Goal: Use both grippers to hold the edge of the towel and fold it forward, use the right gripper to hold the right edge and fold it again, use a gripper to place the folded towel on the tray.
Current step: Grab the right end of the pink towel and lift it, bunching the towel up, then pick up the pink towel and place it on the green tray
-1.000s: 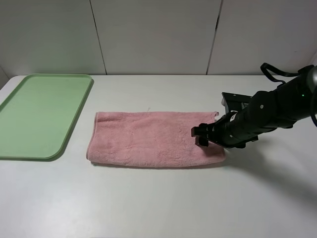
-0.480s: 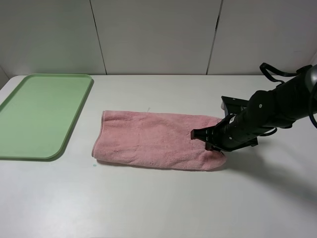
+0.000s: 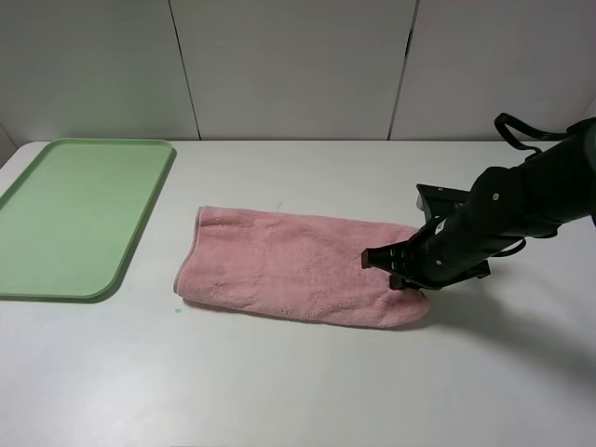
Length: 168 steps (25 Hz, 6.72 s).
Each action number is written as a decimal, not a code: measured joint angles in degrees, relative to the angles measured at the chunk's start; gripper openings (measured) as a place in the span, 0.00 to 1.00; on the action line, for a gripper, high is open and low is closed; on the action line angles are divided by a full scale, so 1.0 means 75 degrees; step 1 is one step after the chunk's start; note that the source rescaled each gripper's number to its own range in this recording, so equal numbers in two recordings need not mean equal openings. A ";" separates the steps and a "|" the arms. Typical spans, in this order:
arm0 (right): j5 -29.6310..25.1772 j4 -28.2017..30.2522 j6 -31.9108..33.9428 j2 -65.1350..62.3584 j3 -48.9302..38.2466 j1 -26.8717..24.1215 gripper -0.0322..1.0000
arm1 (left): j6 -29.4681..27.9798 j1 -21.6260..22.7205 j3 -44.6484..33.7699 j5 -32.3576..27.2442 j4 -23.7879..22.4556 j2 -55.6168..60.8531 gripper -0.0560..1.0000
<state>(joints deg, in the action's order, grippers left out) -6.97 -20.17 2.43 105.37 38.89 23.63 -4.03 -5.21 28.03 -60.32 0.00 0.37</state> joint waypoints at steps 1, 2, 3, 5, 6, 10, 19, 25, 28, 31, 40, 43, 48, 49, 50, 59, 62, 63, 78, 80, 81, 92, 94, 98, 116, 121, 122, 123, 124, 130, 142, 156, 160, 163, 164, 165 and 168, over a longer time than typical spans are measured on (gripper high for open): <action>-0.0200 0.0061 0.0000 -0.0108 -0.0015 -0.0031 0.08 | 0.0000 0.0000 0.0000 0.0000 0.0000 0.0000 1.00; -0.0362 0.0092 0.0000 -0.0214 -0.0031 -0.0079 0.08 | 0.0000 0.0000 0.0000 0.0000 0.0000 0.0000 1.00; -0.0560 0.0150 0.0000 -0.0375 -0.0039 -0.0163 0.08 | 0.0000 0.0000 0.0000 0.0000 0.0000 0.0000 1.00; -0.0797 0.0336 0.0000 -0.0662 -0.0046 -0.0316 0.08 | 0.0000 0.0000 0.0000 0.0000 0.0000 0.0000 1.00; -0.0933 0.0420 0.0000 -0.0829 -0.0046 -0.0406 0.08 | 0.0000 0.0000 0.0000 0.0000 0.0000 0.0000 1.00; -0.1433 0.0761 0.0000 -0.1419 -0.0055 -0.0811 0.08 | 0.0000 0.0000 0.0000 0.0000 0.0000 0.0000 1.00; -0.2501 0.1835 0.0000 -0.2491 -0.0055 -0.1927 0.08 | 0.0000 0.0000 0.0000 0.0000 0.0000 0.0000 1.00; -0.2881 0.2173 0.0000 -0.2836 -0.0056 -0.2222 0.08 | 0.0000 0.0000 0.0000 0.0000 0.0000 0.0000 1.00; -0.3090 0.2180 0.0000 -0.2974 0.0024 -0.2193 0.08 | 0.0000 0.0000 0.0000 0.0000 0.0000 0.0000 1.00; -0.3370 0.2179 0.0130 -0.3096 0.0244 -0.1989 0.08 | 0.0000 0.0000 0.0000 0.0000 0.0000 0.0000 1.00; -0.3579 0.1872 0.0685 -0.3174 0.0657 -0.0776 0.08 | 0.0000 0.0000 0.0000 0.0000 0.0000 0.0000 1.00; -0.3526 0.1645 0.0767 -0.3174 0.0657 -0.0360 0.08 | 0.0000 0.0000 0.0000 0.0000 0.0000 0.0000 1.00; -0.3466 0.1459 0.1118 -0.3174 0.0657 0.0277 0.08 | 0.0000 0.0000 0.0000 0.0000 0.0000 0.0000 1.00; -0.3415 0.1435 0.1184 -0.3174 0.0657 0.0407 0.08 | 0.0000 0.0000 0.0000 0.0000 0.0000 0.0000 1.00; -0.3358 0.1392 0.1238 -0.3174 0.0657 0.0512 0.08 | 0.0000 0.0000 0.0000 0.0000 0.0000 0.0000 1.00; -0.2800 0.0729 0.1376 -0.3174 0.0657 0.1311 0.08 | 0.0000 0.0000 0.0000 0.0000 0.0000 0.0000 1.00; -0.2603 0.0553 0.1398 -0.3174 0.0657 0.1369 0.08 | 0.0000 0.0000 0.0000 0.0000 0.0000 0.0000 1.00; -0.2540 0.0521 0.1398 -0.3174 0.0657 0.1369 0.08 | 0.0000 0.0000 0.0000 0.0000 0.0000 0.0000 1.00; -0.1412 0.0005 0.1401 -0.2048 0.0790 0.1976 0.08 | 0.0000 0.0000 0.0000 0.0000 0.0000 0.0000 1.00; -0.1367 -0.0009 0.1401 -0.1796 0.1031 0.2087 0.08 | 0.0000 0.0000 0.0000 0.0000 0.0000 0.0000 1.00; -0.1367 -0.0019 0.1401 -0.1684 0.1146 0.2155 0.08 | 0.0000 0.0000 0.0000 0.0000 0.0000 0.0000 1.00; -0.1239 -0.0046 0.1364 -0.0481 0.1674 0.2357 0.08 | 0.0000 0.0000 0.0000 0.0000 0.0000 0.0000 1.00; -0.1128 -0.0012 0.1339 -0.0369 0.1674 0.2357 0.08 | 0.0000 0.0000 0.0000 0.0000 0.0000 0.0000 1.00; -0.1055 0.0040 0.1316 -0.0338 0.1674 0.2357 0.08 | 0.0000 0.0000 0.0000 0.0000 0.0000 0.0000 1.00; -0.0712 -0.0113 0.1287 -0.0387 0.1706 0.2473 1.00 | 0.0000 0.0000 0.0000 0.0000 0.0000 0.0000 1.00; -0.0330 -0.0147 0.1287 -0.0758 0.1731 0.2852 1.00 | 0.0000 0.0000 0.0000 0.0000 0.0000 0.0000 1.00; -0.0319 -0.0164 0.1287 -0.0801 0.1730 0.2877 1.00 | 0.0000 0.0000 0.0000 0.0000 0.0000 0.0000 1.00; -0.0329 -0.0172 0.1287 -0.0849 0.1738 0.2913 1.00 | 0.0000 0.0000 0.0000 0.0000 0.0000 0.0000 1.00; -0.0343 -0.0172 0.1287 -0.0871 0.1766 0.2941 1.00 | 0.0000 0.0000 0.0000 0.0000 0.0000 0.0000 1.00; -0.0624 -0.0127 0.1287 -0.1248 0.1879 0.2976 1.00 | 0.0000 0.0000 0.0000 0.0000 0.0000 0.0000 1.00; -0.1855 0.1134 0.1287 -0.2845 0.1879 0.2982 1.00 | 0.0000 0.0000 0.0000 0.0000 0.0000 0.0000 1.00; -0.5998 0.4006 0.1683 -0.4684 0.1896 0.2022 1.00 | 0.0000 0.0000 0.0000 0.0000 0.0000 0.0000 1.00; -0.6881 0.4693 0.1856 -0.5324 0.1903 0.1675 1.00 | 0.0000 0.0000 0.0000 0.0000 0.0000 0.0000 1.00; -0.7324 0.5062 0.1947 -0.5853 0.1903 0.1401 1.00 | 0.0000 0.0000 0.0000 0.0000 0.0000 0.0000 1.00; -0.7409 0.5142 0.1965 -0.6069 0.1903 0.1306 1.00 | 0.0000 0.0000 0.0000 0.0000 0.0000 0.0000 1.00; -0.7468 0.5238 0.1982 -0.6305 0.1887 0.1248 1.00 | 0.0000 0.0000 0.0000 0.0000 0.0000 0.0000 1.00; -0.7664 0.5436 0.2059 -0.6926 0.1790 0.1048 1.00 | 0.0000 0.0000 0.0000 0.0000 0.0000 0.0000 1.00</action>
<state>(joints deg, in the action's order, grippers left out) -64.45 20.59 17.87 53.42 52.31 31.49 -4.03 -5.21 28.03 -60.32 0.00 0.37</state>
